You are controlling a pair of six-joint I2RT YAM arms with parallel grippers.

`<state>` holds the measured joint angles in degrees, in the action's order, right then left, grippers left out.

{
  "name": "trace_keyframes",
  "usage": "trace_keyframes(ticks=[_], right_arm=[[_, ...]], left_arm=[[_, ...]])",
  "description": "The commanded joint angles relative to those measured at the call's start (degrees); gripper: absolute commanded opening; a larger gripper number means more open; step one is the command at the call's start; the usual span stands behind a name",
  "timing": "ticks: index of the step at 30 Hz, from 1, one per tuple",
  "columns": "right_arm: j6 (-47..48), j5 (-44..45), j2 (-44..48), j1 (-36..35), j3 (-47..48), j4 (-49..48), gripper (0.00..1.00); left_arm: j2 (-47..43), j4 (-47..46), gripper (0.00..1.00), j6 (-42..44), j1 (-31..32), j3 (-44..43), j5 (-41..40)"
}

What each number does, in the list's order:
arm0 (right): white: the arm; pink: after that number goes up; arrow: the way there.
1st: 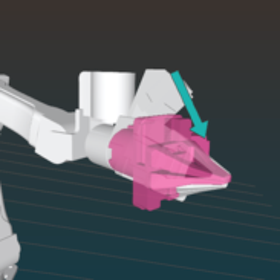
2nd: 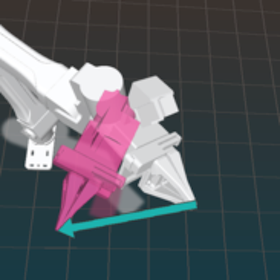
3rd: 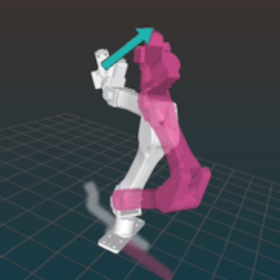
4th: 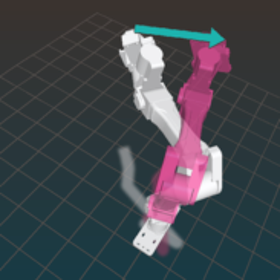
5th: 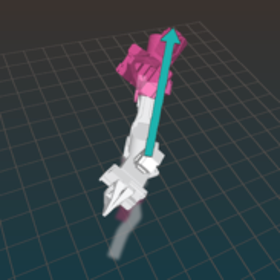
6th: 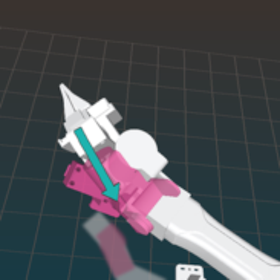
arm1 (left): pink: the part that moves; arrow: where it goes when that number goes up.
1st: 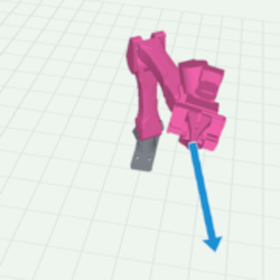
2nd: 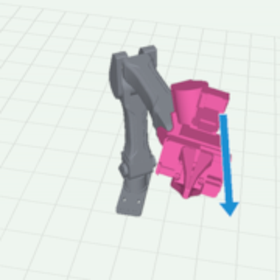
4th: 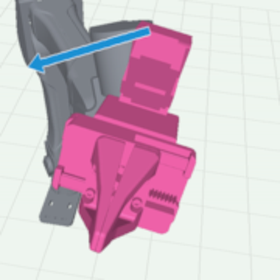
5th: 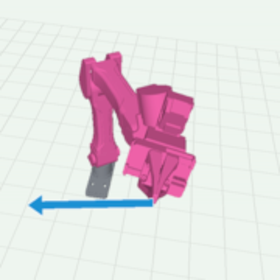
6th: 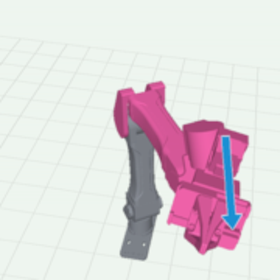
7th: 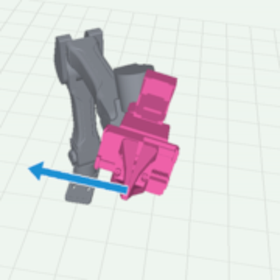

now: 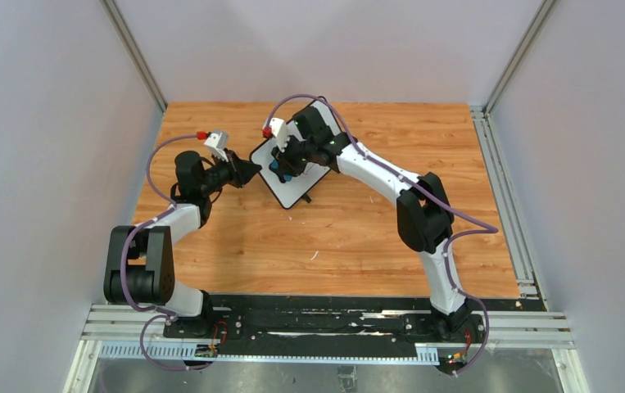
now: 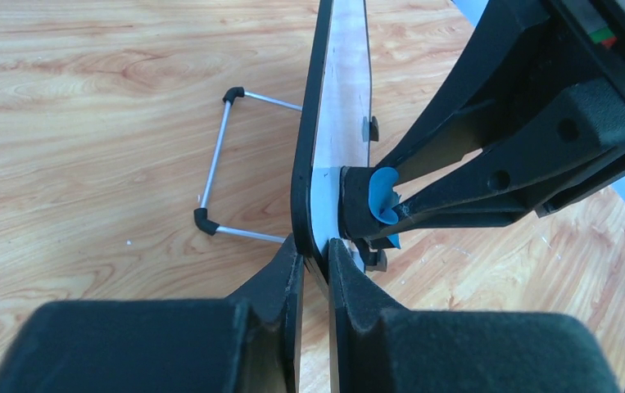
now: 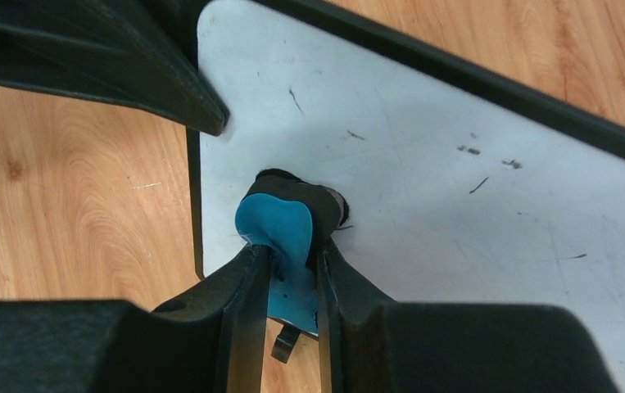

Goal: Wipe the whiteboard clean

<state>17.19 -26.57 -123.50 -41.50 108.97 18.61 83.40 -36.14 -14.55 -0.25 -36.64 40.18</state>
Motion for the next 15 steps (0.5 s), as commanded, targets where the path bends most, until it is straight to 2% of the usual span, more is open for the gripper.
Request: trace_keyframes(ticks=[1,8,15], right_arm=[[0.34,0.55,2.06,0.07,-1.91,-0.78,0.01],[1.0,1.14,0.2,4.49,-1.08,-1.56,0.01],[1.11,1.14,-1.01,5.91,0.07,-1.61,0.01]], left_arm=[[0.41,3.47,0.0,6.73,0.25,0.17,-0.72],[0.34,3.53,0.0,6.74,0.34,0.12,-0.78],[0.25,3.8,0.0,7.07,0.34,0.09,-0.73]])
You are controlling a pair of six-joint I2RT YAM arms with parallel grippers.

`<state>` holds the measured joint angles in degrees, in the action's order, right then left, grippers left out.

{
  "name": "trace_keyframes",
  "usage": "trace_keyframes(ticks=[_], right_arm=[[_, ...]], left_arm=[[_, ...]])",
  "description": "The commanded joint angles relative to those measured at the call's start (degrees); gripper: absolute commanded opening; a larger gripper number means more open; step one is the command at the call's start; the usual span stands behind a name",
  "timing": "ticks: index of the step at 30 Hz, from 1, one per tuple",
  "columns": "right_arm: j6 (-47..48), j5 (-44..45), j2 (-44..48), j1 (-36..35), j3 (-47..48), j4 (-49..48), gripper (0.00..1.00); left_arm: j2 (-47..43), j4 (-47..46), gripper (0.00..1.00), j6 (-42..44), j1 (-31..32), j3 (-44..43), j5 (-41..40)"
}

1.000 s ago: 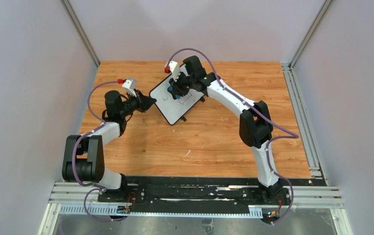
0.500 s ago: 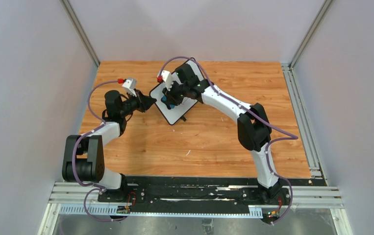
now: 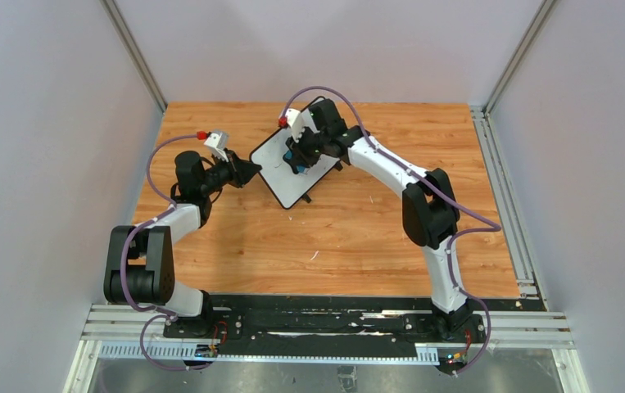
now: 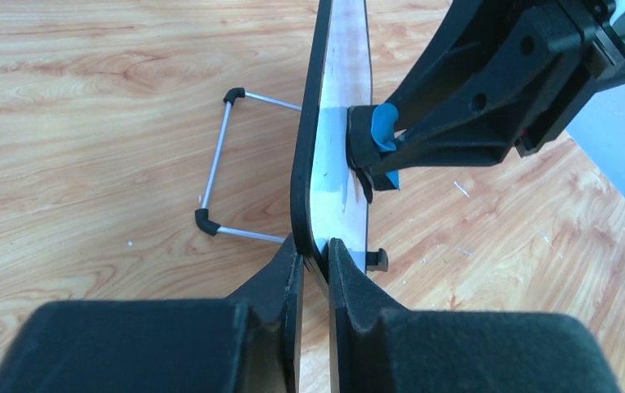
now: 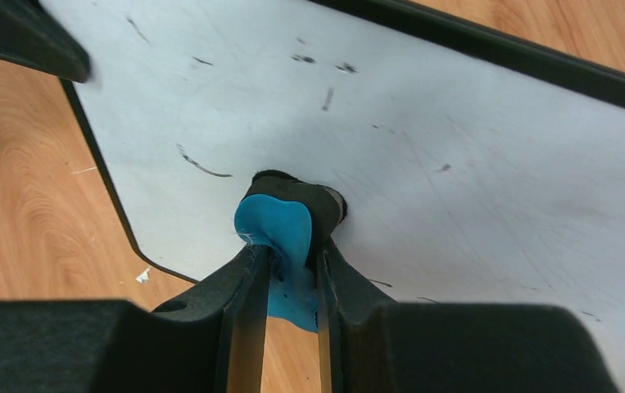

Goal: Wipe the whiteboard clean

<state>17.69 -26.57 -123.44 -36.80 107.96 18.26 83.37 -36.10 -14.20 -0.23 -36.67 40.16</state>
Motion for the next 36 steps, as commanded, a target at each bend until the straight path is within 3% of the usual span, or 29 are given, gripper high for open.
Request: trace_keyframes(ticks=[1,20,36], right_arm=[[0.46,0.9,-1.02,1.2,1.11,-1.28,0.01],[-2.23,-0.07,-0.03,-5.06,-0.53,-1.3,0.01],[-0.46,1.53,0.7,-0.48,-6.73,-3.41,0.01]], left_arm=[[0.26,3.75,0.0,6.73,0.32,0.18,-0.7],[0.41,4.01,0.0,6.9,0.43,-0.17,-0.84],[0.49,4.28,0.0,7.03,0.41,-0.34,-0.8]])
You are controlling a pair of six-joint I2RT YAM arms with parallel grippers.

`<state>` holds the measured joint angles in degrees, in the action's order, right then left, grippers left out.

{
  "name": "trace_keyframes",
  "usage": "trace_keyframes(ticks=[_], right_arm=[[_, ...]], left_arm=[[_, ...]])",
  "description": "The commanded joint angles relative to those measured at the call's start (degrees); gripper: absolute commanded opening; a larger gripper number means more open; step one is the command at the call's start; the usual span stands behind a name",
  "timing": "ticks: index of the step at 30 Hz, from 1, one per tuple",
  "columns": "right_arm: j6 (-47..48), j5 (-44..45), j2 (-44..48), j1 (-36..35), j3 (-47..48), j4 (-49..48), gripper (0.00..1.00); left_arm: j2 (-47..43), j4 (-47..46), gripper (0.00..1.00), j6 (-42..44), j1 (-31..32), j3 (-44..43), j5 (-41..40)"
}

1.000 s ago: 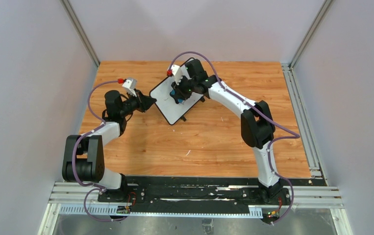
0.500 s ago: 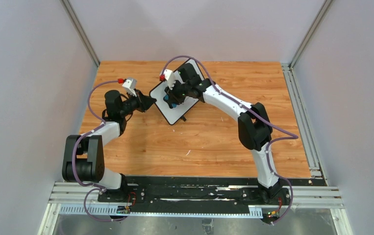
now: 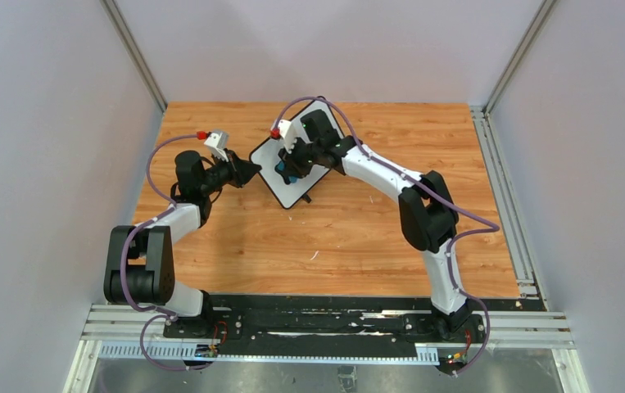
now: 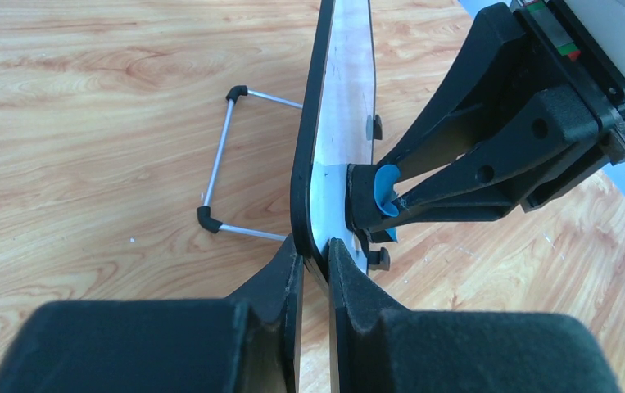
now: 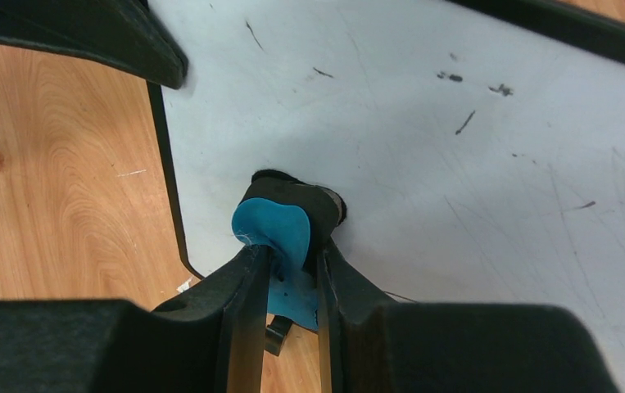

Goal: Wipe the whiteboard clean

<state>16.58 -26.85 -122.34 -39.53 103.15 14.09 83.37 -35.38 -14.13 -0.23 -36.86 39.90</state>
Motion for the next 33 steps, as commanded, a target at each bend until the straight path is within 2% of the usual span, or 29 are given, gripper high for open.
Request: trace_keyframes(ticks=[1,14,24,33], right_arm=[[0.68,1.85,-0.59,2.65,-1.84,0.76,0.01],[-0.08,2.63,-3.89,7.08,4.07,1.08,0.01],[-0.05,3.27,-6.04,11.4,5.3,0.59,0.01],[0.63,3.68,-6.26,12.11,4.48,0.11,0.01]], left_arm=[[0.55,3.56,0.0,6.93,0.43,-0.12,-0.57],[0.22,3.56,0.0,7.1,0.47,0.12,-0.46],[0.39,3.65,0.0,7.1,0.5,0.04,-0.37],[0.39,3.82,0.0,7.19,0.54,-0.06,-0.41]])
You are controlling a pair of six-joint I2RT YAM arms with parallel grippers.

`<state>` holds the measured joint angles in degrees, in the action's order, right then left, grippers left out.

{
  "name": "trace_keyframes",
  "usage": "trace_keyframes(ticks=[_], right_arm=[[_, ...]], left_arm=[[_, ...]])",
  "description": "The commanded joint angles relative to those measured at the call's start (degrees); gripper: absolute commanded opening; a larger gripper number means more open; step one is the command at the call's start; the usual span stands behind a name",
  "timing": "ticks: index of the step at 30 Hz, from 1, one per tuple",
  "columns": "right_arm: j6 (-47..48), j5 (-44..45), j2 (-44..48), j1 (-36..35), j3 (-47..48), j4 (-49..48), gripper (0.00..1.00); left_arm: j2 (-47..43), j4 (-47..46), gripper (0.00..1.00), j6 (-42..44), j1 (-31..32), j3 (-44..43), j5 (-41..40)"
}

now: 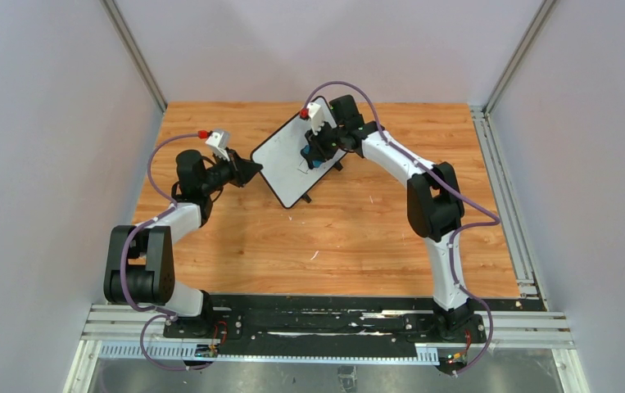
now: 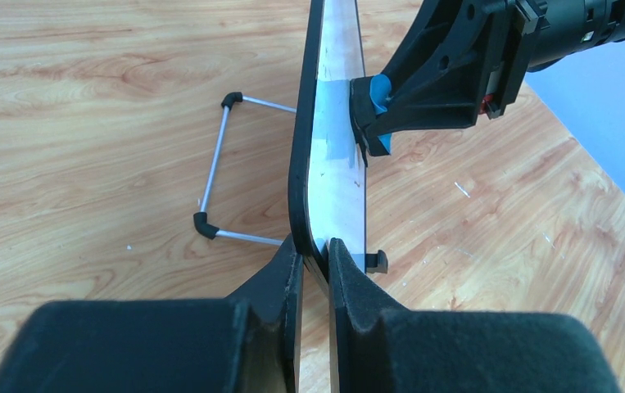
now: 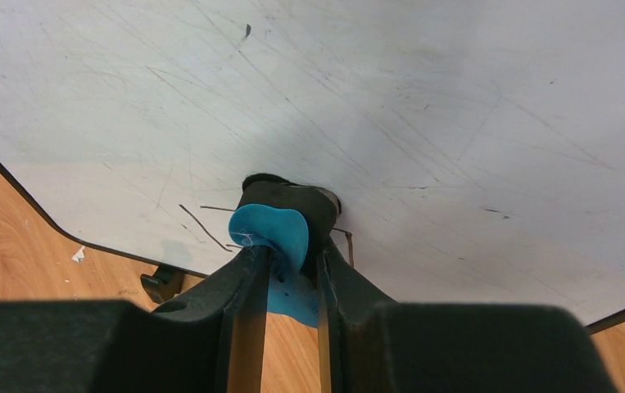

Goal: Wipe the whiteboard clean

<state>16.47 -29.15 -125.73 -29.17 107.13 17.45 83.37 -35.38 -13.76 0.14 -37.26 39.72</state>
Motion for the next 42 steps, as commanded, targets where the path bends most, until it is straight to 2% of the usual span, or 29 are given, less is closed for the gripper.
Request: trace_keyframes(ticks=[1,16,32,42], right_arm=[[0.84,6.13,-2.79,1.79,0.24,-3.41,0.01],[0.12,5.16,-1.41,4.59,-2.21,-4.33,0.01],[-0.64,3.42,4.8,-1.45,-10.09,-5.94,0.01],[-1.29,2.94,6.09,-4.23,-10.62,-5.29,0.01]], left_arm=[[0.38,3.8,0.0,6.82,0.17,0.35,-0.23],[0.24,4.25,0.0,6.99,0.12,0.33,-0.25],[0.4,4.43,0.0,6.97,0.13,0.16,-0.25],[0.24,4.44,0.0,7.08,0.13,0.24,-0.2]])
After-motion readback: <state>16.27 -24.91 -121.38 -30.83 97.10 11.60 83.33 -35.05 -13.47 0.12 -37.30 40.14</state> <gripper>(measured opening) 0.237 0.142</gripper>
